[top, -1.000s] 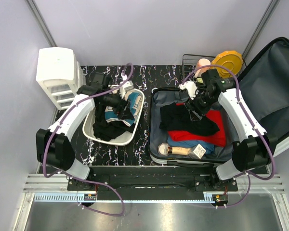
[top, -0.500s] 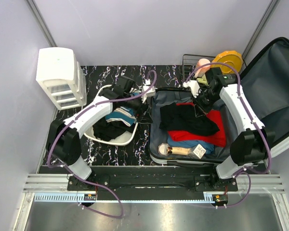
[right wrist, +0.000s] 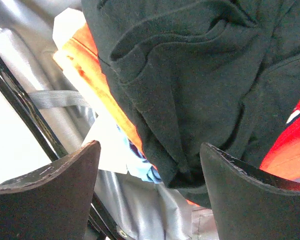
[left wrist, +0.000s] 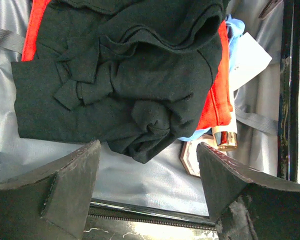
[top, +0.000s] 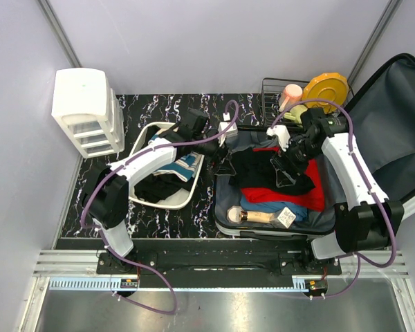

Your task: Open, take out, and arrange the luggage

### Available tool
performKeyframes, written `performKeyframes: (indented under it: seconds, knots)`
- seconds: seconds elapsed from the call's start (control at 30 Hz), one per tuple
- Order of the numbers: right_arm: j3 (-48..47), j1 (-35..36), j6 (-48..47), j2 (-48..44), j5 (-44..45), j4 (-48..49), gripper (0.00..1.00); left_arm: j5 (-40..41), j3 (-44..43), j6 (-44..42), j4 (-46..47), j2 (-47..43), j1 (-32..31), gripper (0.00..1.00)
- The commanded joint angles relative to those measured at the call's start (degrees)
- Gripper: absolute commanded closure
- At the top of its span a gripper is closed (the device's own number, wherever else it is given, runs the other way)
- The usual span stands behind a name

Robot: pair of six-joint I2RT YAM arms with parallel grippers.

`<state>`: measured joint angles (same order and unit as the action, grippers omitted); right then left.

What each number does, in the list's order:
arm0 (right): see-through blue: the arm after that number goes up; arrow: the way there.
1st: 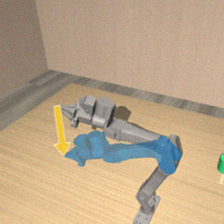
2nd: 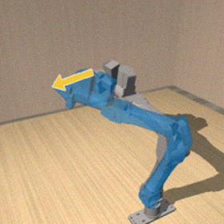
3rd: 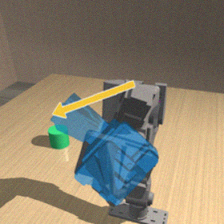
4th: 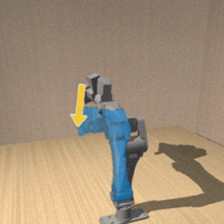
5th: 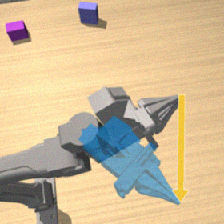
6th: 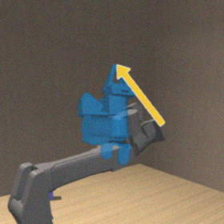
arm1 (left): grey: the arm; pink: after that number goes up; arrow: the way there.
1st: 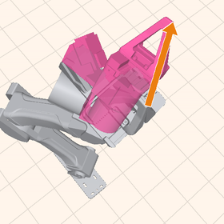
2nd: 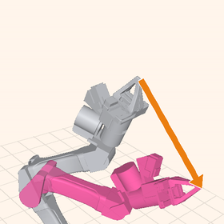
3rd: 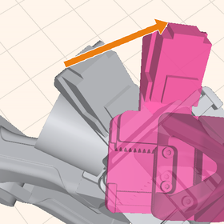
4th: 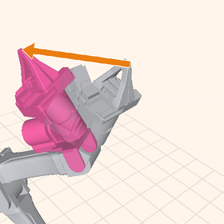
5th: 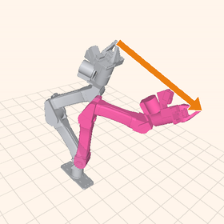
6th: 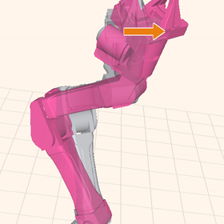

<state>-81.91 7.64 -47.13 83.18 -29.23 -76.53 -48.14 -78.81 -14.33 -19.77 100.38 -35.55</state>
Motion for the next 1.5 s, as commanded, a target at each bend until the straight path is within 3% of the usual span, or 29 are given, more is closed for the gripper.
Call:
performKeyframes:
  seconds: [0.0, 0.07, 0.1, 0.13, 0.2, 0.3, 0.37, 0.73, 0.97, 1.13, 1.2, 1.23, 1.33, 1.47]
  knots:
    - [2.1, -0.08, -1.63, 1.98, -0.3, -1.42, 0.15, -0.99, -2.41, 1.05, 5.53, -0.01, -0.31, 0.18]
    - [2.28, 0.01, -3.39, 2.78, -0.39, -3.09, 0.23, -0.82, -2.14, 1.06, 5.88, 0.08, -0.4, 0.18]
    - [2.63, -0.08, -4.53, 3.22, 0.22, -2.84, 0.45, -0.73, -2.14, 1.14, 5.97, 0.17, -0.31, 0.18]
    - [2.54, -0.08, -4.72, 3.31, 1.71, -2.4, 0.55, -0.64, -2.06, 1.14, 5.97, 0.17, -0.4, 0.18]
    - [0.8, -0.08, -5.77, 3.74, 2.69, -0.99, 0.68, -0.82, -1.97, 0.88, 6.15, 0.43, -0.48, 0.18]
    - [-3.6, -0.08, -5.69, 5.41, 3.83, 0.15, 0.95, -0.82, -2.05, 0.62, 6.15, 0.87, -0.57, 0.19]
    - [-6.4, -0.52, -5.51, 7.42, 3.92, 0.68, 1.0, -0.64, -1.79, 0.35, 6.67, 0.87, -0.83, 0.2]
    - [-12.4, -4.91, -2.62, 21.05, 6.46, 3.13, 0.99, 1.99, 1.02, -9.57, 9.31, -0.62, -4.61, 0.2]
    - [-15.38, -7.29, 4.68, 27.56, 7.88, 4.46, 0.99, 2.61, 0.67, -12.65, 8.34, 0.17, -7.86, 0.21]
    - [-13.72, -8.87, 3.02, 25.12, 2.26, 1.92, 0.89, 5.86, -0.03, -12.83, 8.61, 2.19, -9.71, 0.21]
    - [-12.58, -8.87, 2.58, 24.06, 2.07, 2.18, 0.8, 6.48, -0.99, -11.87, 8.61, 3.85, -9.89, 0.24]
    - [-11.79, -8.87, 1.88, 23.09, 2.51, 1.92, 0.67, 6.83, -1.26, -11.78, 8.61, 4.38, -9.89, 0.25]
    - [-11.34, -9.22, 1.0, 21.07, 5.76, 1.39, 0.41, 6.31, -2.4, -12.65, 7.29, 5.88, -9.8, 0.29]
    - [-12.92, -11.85, 0.73, 17.2, 6.38, 0.33, 0.24, 5.6, -3.19, -12.31, 6.67, 6.67, -9.71, 0.44]
